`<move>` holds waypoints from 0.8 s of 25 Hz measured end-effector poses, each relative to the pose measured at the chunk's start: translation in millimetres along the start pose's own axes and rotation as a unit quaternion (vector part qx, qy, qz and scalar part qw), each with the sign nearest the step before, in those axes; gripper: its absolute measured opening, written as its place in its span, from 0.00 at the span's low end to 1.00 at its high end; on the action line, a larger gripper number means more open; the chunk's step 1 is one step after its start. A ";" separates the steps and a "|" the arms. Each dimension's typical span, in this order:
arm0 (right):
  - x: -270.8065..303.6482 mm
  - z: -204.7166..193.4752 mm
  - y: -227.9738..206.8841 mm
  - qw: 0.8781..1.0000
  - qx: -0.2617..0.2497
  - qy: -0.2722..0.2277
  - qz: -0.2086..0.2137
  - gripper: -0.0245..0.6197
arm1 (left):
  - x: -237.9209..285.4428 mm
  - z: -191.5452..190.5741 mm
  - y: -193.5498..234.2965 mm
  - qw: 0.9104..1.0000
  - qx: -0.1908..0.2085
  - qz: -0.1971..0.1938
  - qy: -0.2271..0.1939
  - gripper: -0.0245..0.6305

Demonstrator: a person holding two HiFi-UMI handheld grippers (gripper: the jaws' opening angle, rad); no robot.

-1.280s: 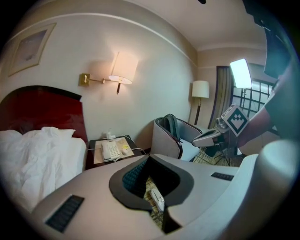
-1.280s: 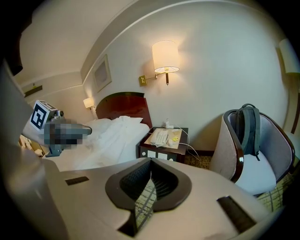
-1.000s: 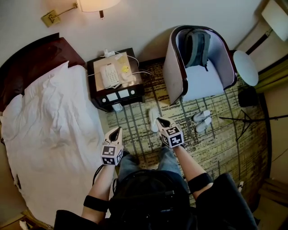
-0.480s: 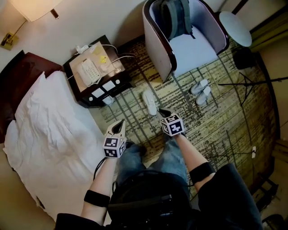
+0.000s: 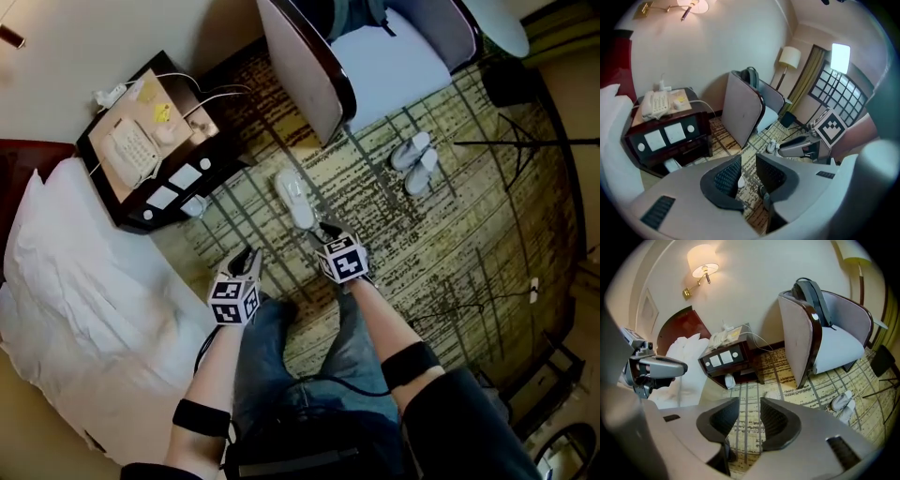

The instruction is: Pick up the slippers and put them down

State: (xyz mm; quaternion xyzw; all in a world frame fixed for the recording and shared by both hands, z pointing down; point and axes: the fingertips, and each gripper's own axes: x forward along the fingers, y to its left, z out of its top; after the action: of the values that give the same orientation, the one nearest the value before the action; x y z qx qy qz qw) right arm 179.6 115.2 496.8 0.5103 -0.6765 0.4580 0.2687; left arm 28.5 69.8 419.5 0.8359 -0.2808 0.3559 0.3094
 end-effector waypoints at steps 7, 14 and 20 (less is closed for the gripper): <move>118.5 -52.7 -64.9 0.999 0.014 0.032 0.008 0.38 | 127.1 -81.9 31.2 0.999 -0.046 -0.007 0.023 0.30; 256.8 -138.1 -114.2 0.995 0.051 0.070 0.047 0.52 | 245.8 -145.2 65.3 1.000 -0.024 -0.012 0.015 0.30; 348.6 -201.1 -145.7 0.993 0.076 0.082 0.042 0.52 | 332.6 -182.9 80.9 1.000 -0.005 -0.029 0.007 0.30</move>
State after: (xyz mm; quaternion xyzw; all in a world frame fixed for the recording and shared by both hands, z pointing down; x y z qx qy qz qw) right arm 178.4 131.4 924.5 0.4611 -0.6361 0.5592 0.2648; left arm 91.5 65.5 802.4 0.8396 -0.2558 0.3512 0.3260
